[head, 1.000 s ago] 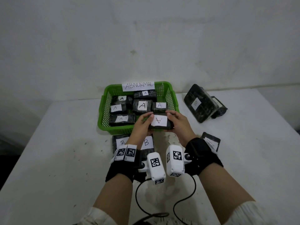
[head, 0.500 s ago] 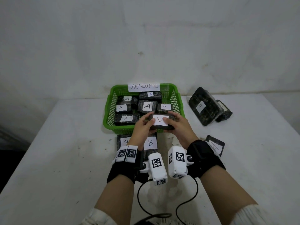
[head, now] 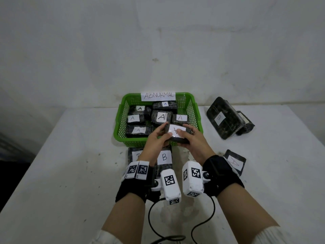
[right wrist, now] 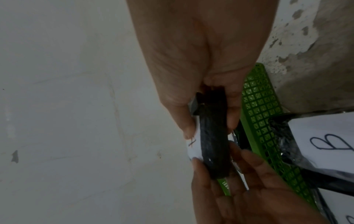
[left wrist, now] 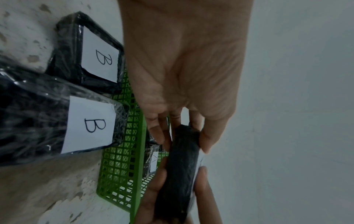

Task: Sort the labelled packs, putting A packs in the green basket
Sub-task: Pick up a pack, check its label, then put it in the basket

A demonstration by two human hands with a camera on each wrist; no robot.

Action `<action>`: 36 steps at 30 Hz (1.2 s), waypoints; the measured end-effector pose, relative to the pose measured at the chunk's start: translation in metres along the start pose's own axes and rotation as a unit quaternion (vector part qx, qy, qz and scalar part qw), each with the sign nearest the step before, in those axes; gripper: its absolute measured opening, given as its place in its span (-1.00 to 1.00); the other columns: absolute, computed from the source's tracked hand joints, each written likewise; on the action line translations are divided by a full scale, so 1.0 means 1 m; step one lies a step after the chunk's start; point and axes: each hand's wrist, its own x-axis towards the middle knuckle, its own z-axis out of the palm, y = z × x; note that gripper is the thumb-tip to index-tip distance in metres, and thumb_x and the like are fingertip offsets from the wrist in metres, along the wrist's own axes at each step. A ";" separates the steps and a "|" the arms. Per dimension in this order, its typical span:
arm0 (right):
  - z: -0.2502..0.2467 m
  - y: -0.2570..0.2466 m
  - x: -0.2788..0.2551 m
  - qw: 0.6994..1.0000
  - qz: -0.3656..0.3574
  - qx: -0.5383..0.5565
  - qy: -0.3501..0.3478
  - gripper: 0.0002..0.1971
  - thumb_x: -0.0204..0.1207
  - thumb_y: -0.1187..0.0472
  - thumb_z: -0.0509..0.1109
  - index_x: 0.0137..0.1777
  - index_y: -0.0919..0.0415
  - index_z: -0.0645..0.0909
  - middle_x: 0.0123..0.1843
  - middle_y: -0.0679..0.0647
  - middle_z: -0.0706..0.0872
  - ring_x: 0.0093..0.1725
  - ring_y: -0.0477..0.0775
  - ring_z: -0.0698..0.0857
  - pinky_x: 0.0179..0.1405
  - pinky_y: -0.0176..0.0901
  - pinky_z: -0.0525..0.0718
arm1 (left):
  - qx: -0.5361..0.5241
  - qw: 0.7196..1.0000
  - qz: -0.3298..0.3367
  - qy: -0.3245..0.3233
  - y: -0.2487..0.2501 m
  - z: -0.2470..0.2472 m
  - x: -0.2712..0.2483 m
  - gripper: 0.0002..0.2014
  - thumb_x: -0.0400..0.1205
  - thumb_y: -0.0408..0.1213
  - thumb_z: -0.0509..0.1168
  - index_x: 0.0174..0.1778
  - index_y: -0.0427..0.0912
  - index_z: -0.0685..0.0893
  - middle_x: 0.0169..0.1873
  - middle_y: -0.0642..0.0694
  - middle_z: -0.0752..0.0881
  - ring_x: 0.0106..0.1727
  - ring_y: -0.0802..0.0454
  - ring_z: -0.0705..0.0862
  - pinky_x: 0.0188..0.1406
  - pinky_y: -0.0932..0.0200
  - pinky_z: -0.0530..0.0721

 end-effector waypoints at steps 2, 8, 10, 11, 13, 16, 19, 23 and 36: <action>-0.002 0.000 0.002 1.000 -0.005 0.001 0.016 -0.59 0.50 0.34 0.47 0.33 0.24 0.50 0.30 0.28 0.64 0.12 0.22 0.72 -0.05 -0.04 0.76 | -0.013 1.000 -0.011 -0.005 0.001 0.002 0.000 -0.59 0.65 -0.39 0.23 0.44 -0.08 0.50 0.10 -0.07 0.68 0.00 0.06 0.68 -0.10 0.24 0.64; -0.006 0.003 0.001 1.000 -0.006 -0.005 0.000 -0.66 0.51 0.35 0.45 0.25 0.21 0.51 0.17 0.20 0.69 0.05 0.18 0.73 -0.04 -0.04 0.75 | 0.003 1.000 -0.006 -0.001 -0.001 0.004 -0.003 -0.62 0.66 -0.42 0.22 0.38 -0.04 0.54 0.12 -0.07 0.69 0.03 0.04 0.69 -0.06 0.21 0.67; -0.008 0.004 0.001 1.000 0.007 -0.010 -0.002 -0.78 0.51 0.27 0.46 0.10 0.17 0.52 0.08 0.18 0.70 0.00 0.12 0.71 -0.07 -0.03 0.73 | 0.011 1.000 0.004 -0.002 -0.001 0.003 -0.004 -0.59 0.65 -0.49 0.20 0.36 0.00 0.55 0.20 -0.15 0.65 0.08 0.00 0.67 0.10 0.12 0.66; -0.009 0.003 0.001 1.000 0.016 -0.017 -0.004 -0.80 0.50 0.23 0.48 0.01 0.15 0.51 0.02 0.18 0.71 -0.03 0.12 0.70 -0.09 -0.01 0.72 | 0.014 1.000 0.008 -0.006 0.000 0.003 -0.004 -0.57 0.65 -0.51 0.19 0.35 0.02 0.55 0.23 -0.17 0.65 0.11 -0.02 0.66 0.16 0.06 0.64; -0.012 0.002 0.001 0.998 0.033 -0.051 -0.020 -0.76 0.45 0.22 0.53 -0.10 0.15 0.47 -0.08 0.18 0.71 -0.12 0.12 0.70 -0.17 -0.01 0.71 | 0.021 1.000 0.015 -0.014 0.002 0.002 -0.005 -0.57 0.65 -0.49 0.20 0.33 0.08 0.57 0.27 -0.17 0.66 0.17 -0.07 0.66 0.26 -0.06 0.62; -0.012 -0.001 0.000 0.995 0.054 -0.067 -0.048 -0.68 0.40 0.29 0.56 0.08 0.24 0.53 0.00 0.24 0.77 -0.11 0.15 0.75 -0.10 0.05 0.74 | 0.018 0.999 0.032 0.004 0.005 0.004 -0.007 -0.59 0.63 -0.47 0.24 0.30 0.08 0.56 0.11 -0.18 0.72 0.03 -0.06 0.72 0.13 -0.06 0.68; -0.010 -0.002 -0.001 0.997 0.033 -0.058 -0.035 -0.57 0.42 0.35 0.54 0.27 0.32 0.53 -0.02 0.20 0.80 -0.12 0.13 0.77 -0.13 -0.01 0.76 | -0.009 0.999 0.028 0.037 0.003 0.009 -0.007 -0.60 0.61 -0.48 0.28 0.35 -0.09 0.50 0.00 -0.21 0.71 -0.08 -0.04 0.71 0.07 -0.08 0.67; -0.010 -0.001 -0.004 0.999 0.019 -0.025 -0.030 -0.58 0.47 0.35 0.49 0.32 0.32 0.55 -0.04 0.16 0.80 -0.11 0.10 0.78 -0.14 -0.03 0.77 | -0.002 0.999 0.017 0.046 0.003 0.012 -0.008 -0.69 0.61 -0.49 0.28 0.26 -0.16 0.56 0.15 -0.22 0.65 0.10 -0.13 0.67 0.22 -0.19 0.64; -0.013 -0.009 -0.015 0.995 0.034 -0.042 -0.084 -0.88 0.61 0.20 0.36 0.08 0.18 0.65 -0.04 0.11 0.80 -0.10 0.11 0.77 -0.16 -0.04 0.77 | 0.045 0.998 0.038 -0.015 0.010 0.014 -0.017 -0.48 0.61 -0.51 0.26 0.39 0.12 0.48 0.16 -0.12 0.60 0.19 -0.14 0.64 0.10 -0.10 0.73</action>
